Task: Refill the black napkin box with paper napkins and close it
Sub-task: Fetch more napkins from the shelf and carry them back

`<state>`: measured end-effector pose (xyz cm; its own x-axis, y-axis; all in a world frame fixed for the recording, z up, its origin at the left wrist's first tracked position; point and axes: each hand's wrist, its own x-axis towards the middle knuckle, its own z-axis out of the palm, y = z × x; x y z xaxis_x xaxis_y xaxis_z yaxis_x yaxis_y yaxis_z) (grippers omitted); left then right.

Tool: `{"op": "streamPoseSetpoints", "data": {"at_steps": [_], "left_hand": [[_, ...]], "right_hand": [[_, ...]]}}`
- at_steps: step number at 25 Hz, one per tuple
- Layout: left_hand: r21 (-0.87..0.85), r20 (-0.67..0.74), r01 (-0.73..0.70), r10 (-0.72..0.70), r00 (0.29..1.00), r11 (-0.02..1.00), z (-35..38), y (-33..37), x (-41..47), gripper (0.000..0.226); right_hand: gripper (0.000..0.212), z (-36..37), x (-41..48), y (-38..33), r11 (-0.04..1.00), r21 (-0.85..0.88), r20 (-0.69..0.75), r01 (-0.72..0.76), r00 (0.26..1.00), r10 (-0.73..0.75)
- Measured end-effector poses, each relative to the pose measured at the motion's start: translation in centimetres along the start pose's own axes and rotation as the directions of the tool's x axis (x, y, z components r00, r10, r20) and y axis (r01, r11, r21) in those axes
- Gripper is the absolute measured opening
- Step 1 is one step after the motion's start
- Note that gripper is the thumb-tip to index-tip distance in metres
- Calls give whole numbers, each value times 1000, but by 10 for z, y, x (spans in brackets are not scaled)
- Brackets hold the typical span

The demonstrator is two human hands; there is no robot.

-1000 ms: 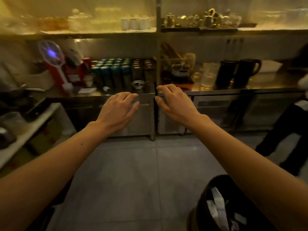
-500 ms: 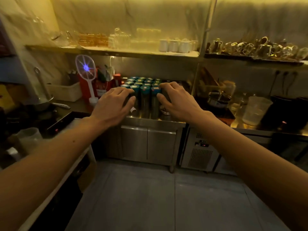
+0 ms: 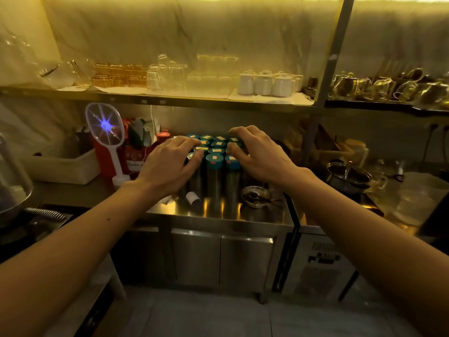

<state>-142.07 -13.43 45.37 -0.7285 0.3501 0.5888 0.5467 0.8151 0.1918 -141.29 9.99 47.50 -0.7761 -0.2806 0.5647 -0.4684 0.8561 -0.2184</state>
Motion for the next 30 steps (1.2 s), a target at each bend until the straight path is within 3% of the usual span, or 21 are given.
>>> {"op": "streamPoseSetpoints", "data": {"at_steps": [8,15,24,30], "left_hand": [[-53,-28,-17,16,999,998,86,-77,195,49],[-143,-4,-80,80,997,986,163,-127,347,48],[-349,49,-298,335,941,888,249,-157,517,40],[-441,121,-384,478,870,811,288,-137,546,53]], "right_hand": [[44,60,167,127,1000,20,-30,6,1000,-5],[43,87,276,237,997,2,-62,-83,995,83],[40,98,369,361,940,-83,-176,-332,933,314],[35,66,381,439,897,-159,-110,-413,910,400]]}}
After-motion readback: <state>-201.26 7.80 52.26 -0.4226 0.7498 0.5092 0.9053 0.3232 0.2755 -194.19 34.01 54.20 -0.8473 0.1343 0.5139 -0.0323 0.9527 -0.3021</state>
